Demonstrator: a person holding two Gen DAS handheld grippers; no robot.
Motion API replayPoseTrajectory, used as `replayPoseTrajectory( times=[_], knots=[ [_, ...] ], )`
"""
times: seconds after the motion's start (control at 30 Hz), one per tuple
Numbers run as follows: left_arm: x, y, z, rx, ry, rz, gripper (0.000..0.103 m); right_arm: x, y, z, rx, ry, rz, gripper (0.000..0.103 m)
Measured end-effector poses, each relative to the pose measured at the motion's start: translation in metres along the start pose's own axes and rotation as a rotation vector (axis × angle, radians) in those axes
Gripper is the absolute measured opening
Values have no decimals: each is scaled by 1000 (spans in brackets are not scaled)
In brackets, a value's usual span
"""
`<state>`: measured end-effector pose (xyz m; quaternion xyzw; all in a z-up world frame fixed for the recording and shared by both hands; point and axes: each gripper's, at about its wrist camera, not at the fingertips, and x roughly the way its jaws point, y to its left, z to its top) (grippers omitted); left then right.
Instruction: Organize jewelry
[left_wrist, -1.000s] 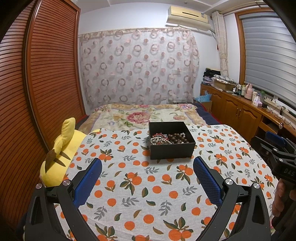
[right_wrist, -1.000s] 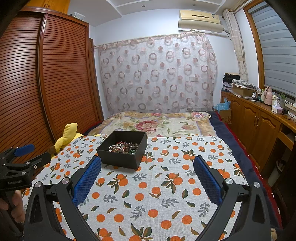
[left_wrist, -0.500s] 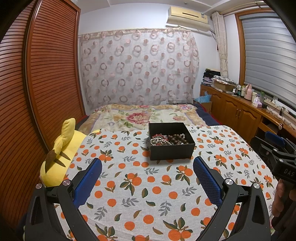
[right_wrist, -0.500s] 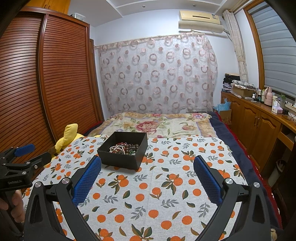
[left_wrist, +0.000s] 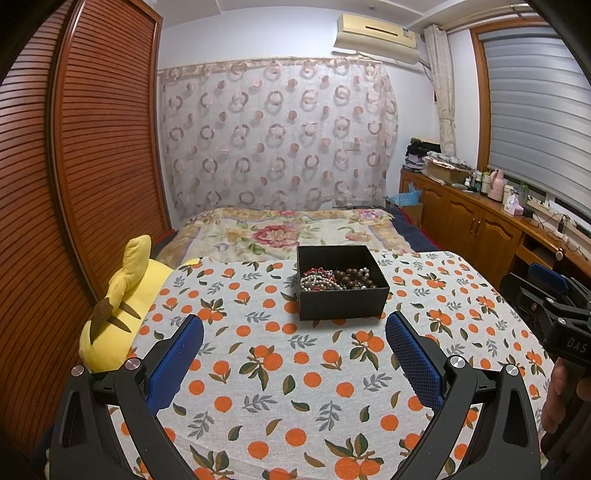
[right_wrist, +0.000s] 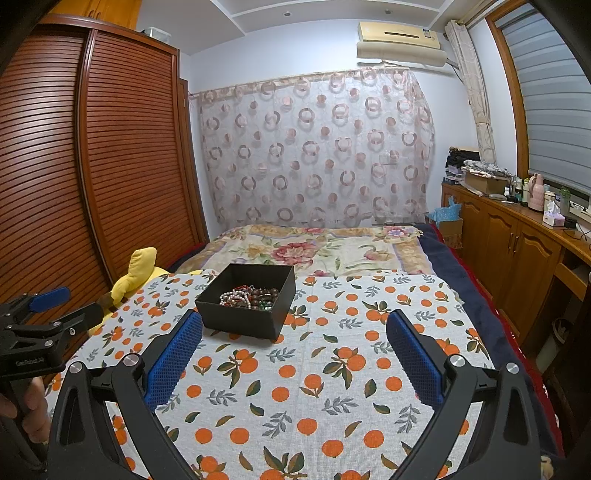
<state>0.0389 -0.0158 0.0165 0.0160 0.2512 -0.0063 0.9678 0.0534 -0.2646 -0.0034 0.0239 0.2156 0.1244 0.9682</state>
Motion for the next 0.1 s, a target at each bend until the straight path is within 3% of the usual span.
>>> replayPoseTrajectory(
  times=[0.1],
  knots=[
    [0, -2, 1, 1, 0, 2, 95, 0, 0, 0, 0, 0, 1, 100]
  ],
)
